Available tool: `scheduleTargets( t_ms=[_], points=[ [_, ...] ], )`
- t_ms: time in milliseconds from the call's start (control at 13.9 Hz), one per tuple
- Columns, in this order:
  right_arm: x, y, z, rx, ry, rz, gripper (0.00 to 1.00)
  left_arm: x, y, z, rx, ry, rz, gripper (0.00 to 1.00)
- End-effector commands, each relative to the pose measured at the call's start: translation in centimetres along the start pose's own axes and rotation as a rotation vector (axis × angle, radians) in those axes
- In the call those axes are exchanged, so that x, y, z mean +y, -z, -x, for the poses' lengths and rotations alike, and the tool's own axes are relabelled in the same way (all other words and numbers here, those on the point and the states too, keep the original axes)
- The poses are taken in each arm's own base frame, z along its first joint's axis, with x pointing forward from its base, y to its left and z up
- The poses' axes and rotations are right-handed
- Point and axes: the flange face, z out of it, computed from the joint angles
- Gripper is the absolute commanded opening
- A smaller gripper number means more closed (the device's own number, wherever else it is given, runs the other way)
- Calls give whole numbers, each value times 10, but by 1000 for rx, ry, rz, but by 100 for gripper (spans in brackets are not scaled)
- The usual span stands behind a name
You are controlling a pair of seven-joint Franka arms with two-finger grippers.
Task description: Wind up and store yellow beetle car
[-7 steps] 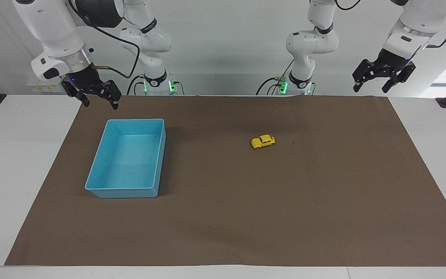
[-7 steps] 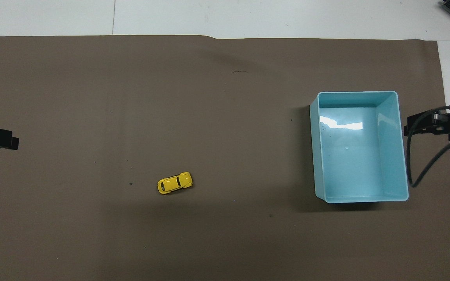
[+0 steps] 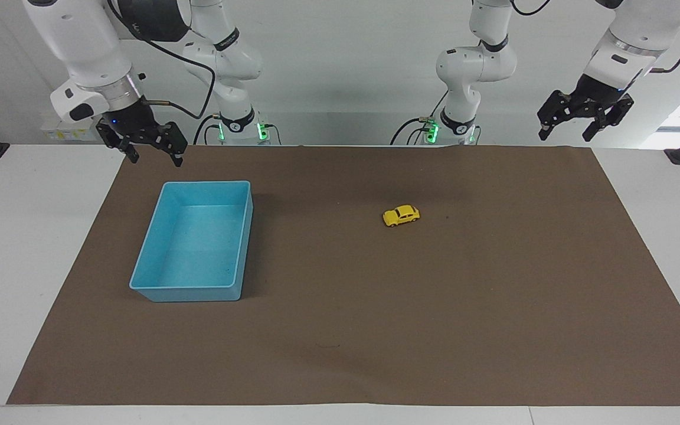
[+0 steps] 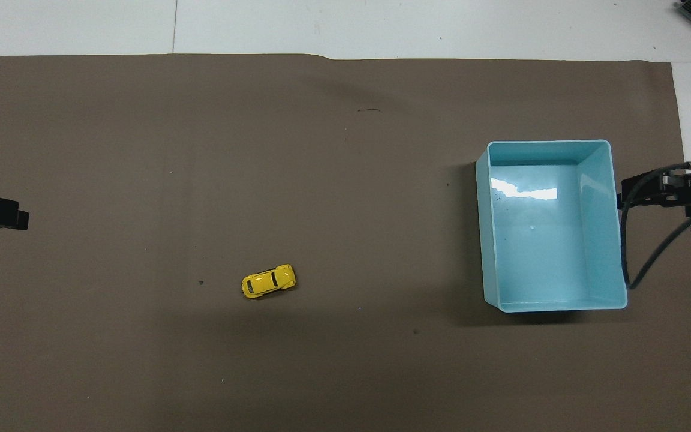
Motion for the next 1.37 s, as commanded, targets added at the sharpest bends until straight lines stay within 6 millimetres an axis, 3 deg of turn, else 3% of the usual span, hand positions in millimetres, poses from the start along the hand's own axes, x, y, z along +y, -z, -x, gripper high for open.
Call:
scheduleTargets(
  t_ms=[0,1295],
  points=[
    [1,1,-1,-3,20,-9,100,-3,6,3,-3,13,8,100],
    [-1,2,-1,-1,23,-26,100,-3,6,3,-3,13,8,100]
  ],
)
